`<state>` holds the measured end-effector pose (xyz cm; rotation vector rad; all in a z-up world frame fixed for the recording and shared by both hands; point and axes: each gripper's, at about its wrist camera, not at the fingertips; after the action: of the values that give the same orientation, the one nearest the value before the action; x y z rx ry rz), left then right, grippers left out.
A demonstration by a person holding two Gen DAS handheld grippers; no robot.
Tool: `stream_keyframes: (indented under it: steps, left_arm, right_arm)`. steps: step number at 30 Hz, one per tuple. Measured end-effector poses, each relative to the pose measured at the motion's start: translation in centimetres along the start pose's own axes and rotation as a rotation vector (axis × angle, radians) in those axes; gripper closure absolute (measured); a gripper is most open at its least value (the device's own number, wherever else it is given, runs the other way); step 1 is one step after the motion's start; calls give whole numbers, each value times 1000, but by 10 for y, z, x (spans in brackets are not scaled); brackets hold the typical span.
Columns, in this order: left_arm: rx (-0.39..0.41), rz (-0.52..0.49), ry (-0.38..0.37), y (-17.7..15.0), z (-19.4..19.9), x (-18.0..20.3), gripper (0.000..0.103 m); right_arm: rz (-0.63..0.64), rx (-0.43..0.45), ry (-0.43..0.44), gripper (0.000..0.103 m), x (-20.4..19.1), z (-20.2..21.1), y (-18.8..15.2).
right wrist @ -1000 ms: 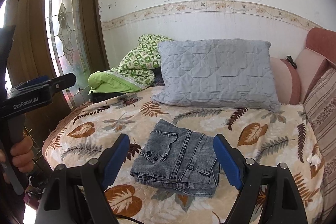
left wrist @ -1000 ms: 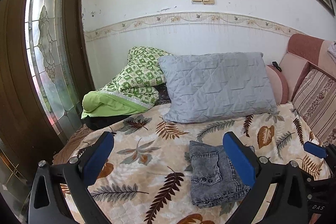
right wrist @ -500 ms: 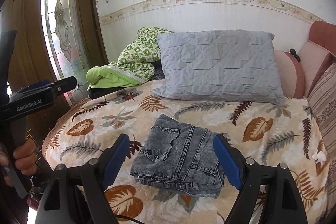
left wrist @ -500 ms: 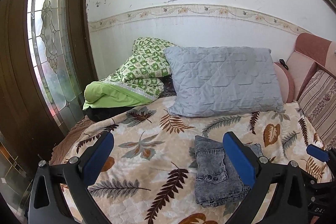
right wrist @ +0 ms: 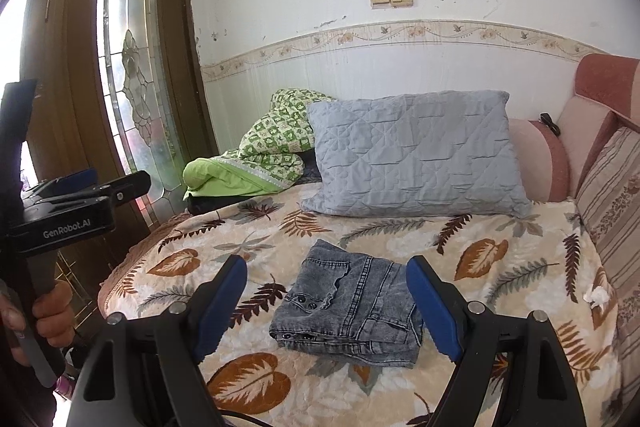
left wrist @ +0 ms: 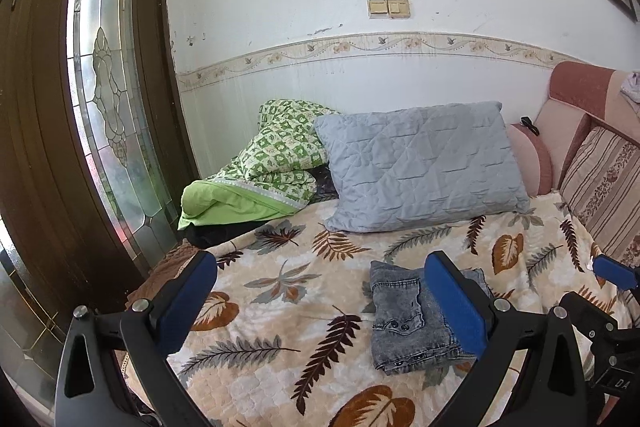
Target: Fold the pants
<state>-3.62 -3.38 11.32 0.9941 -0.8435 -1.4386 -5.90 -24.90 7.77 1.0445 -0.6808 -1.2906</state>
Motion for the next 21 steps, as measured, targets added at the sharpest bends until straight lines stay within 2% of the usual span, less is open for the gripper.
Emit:
stream_keyframes:
  steps: [6, 10, 21]
  left_arm:
    - [42, -12, -13, 6, 22, 6, 0]
    - [60, -13, -18, 9, 24, 7, 0]
    - [-11, 14, -102, -7, -33, 10, 0]
  right_arm:
    - [12, 44, -17, 19, 1, 26, 5]
    - [-19, 72, -18, 16, 4, 31, 8]
    - [-40, -36, -1, 16, 13, -25, -9]
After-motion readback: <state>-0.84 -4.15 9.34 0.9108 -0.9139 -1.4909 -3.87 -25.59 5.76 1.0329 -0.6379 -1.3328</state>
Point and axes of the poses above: each gripper's, at about its wrist camera, not at the fingertips, and z roughly against the way its jaws point, x to its right, y to its top, and after that the axes turned 2 degrees about x, right-handed
